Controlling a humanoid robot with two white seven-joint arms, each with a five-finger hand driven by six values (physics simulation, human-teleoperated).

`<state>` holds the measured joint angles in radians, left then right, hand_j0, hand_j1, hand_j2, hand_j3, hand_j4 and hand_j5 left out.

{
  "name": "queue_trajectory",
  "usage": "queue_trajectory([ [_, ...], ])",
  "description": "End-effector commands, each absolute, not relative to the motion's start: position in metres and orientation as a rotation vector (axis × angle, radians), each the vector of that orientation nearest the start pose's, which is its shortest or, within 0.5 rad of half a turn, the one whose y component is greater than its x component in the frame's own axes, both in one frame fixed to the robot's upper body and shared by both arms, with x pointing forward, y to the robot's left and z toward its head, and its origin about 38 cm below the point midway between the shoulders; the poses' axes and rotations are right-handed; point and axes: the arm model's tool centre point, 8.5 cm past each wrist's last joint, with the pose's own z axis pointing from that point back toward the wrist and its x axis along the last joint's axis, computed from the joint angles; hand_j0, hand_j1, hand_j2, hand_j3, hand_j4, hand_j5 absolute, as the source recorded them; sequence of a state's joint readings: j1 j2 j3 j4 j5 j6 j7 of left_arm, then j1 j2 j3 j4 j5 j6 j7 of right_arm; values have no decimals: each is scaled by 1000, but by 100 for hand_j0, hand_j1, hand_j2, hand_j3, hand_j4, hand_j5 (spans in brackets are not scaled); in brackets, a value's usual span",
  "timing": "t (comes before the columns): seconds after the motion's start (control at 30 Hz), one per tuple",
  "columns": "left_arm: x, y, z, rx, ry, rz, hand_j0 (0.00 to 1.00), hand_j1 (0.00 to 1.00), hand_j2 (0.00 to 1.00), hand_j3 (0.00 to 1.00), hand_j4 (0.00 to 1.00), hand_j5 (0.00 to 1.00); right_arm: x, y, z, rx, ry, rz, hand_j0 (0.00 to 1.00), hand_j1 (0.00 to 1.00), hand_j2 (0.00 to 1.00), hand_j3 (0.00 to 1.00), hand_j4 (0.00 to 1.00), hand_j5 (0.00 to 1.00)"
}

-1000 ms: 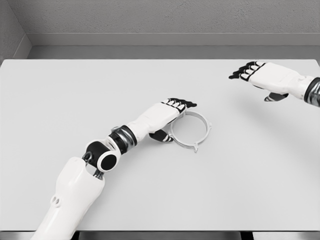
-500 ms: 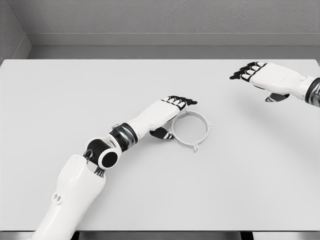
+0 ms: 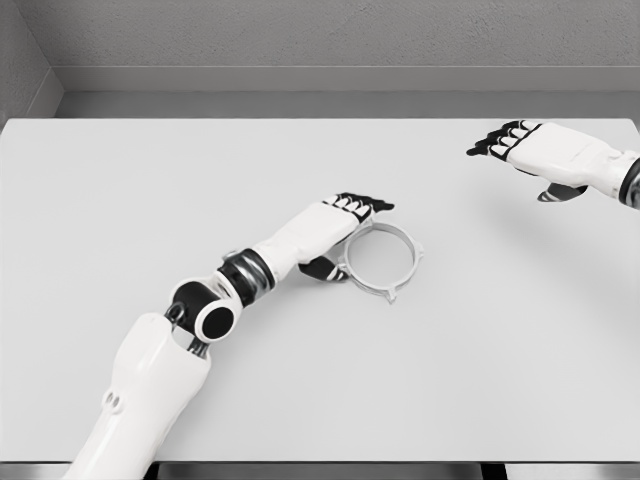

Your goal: Assemble PVC drainage pipe clamps

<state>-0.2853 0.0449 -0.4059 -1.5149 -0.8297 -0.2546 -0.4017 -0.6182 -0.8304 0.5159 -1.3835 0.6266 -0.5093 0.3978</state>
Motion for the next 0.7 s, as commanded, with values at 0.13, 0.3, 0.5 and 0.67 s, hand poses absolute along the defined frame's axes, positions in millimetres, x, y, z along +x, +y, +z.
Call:
queue_trajectory([
  [0.13, 384, 113, 142, 266, -1747, -1491, 100, 100, 100, 100, 100, 100, 455, -349, 225, -746, -1295, 2001, 100, 100, 100, 100, 100, 100],
  [0.3, 366, 216, 187, 270, -1818, -1526, 100, 100, 100, 100, 100, 100, 452, -349, 232, -764, -1297, 2015, 100, 100, 100, 100, 100, 100],
  [0.5, 355, 322, 215, 485, -1812, -1646, 100, 100, 100, 100, 100, 100, 450, -349, 228, -753, -1294, 2017, 100, 100, 100, 100, 100, 100],
  [0.67, 360, 353, 217, 558, -1747, -1613, 100, 100, 100, 100, 100, 100, 449, -346, 224, -733, -1302, 2013, 100, 100, 100, 100, 100, 100],
])
